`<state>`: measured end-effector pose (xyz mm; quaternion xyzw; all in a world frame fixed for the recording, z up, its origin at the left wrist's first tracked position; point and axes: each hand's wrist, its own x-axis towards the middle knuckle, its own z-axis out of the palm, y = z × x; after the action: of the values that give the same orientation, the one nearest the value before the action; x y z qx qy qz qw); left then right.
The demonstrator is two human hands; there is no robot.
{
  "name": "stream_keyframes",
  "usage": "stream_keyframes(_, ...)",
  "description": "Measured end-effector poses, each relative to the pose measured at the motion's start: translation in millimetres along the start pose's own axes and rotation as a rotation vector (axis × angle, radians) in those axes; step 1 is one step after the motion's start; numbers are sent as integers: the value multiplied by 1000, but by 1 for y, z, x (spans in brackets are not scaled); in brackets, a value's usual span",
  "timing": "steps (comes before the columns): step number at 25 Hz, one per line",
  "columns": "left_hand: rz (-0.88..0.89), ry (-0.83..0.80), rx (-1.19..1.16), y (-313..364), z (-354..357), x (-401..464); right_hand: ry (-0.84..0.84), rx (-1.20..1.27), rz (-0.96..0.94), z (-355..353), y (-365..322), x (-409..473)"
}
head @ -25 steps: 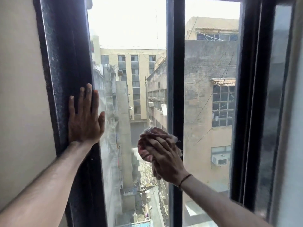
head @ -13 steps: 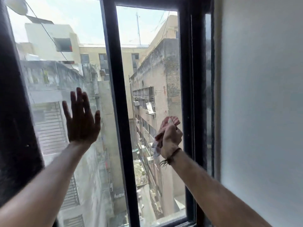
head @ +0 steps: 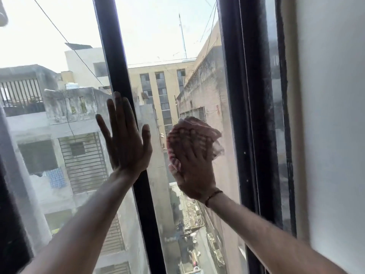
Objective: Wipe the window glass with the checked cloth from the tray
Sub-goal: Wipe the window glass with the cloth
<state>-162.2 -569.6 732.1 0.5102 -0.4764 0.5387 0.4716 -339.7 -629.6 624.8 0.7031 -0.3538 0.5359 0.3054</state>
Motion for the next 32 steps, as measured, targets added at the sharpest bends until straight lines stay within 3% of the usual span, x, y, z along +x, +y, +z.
stream_keyframes(4,28,-8,34,-3,2,-1,-108,-65,-424,-8,36,-37)
stream_keyframes(5,30,-12,32,-4,2,0,-138,-91,-417,-17,52,-44)
stream_keyframes(7,26,-2,28,-4,3,-2,-97,-91,-216,-25,69,-38)
stream_keyframes(9,26,18,26,-2,4,-3,-21,-76,20,-21,56,-14)
stream_keyframes(10,31,26,23,-2,5,-3,3,-52,35,-18,43,-5)
stream_keyframes(12,46,36,29,-4,4,-2,-7,-1,-172,-14,25,-12)
stream_keyframes(15,49,24,38,-4,1,-4,-142,-95,-524,-35,53,-46)
stream_keyframes(17,38,25,24,-2,2,-6,-128,-123,-433,-43,70,-37)
stream_keyframes(20,13,31,34,0,4,-4,13,-30,-76,-34,41,9)
stream_keyframes(21,13,24,39,-1,4,-3,18,-7,-78,-30,26,16)
stream_keyframes(26,5,-15,7,3,-7,-3,-263,-170,-582,-51,47,-35)
stream_keyframes(28,3,-32,-23,10,-9,-2,-176,-137,-508,-57,64,-27)
stream_keyframes(31,-5,-36,-12,7,-7,-2,-65,-61,-109,-40,40,6)
stream_keyframes(32,-4,-43,-14,4,-7,-3,-48,-36,-60,-31,25,11)
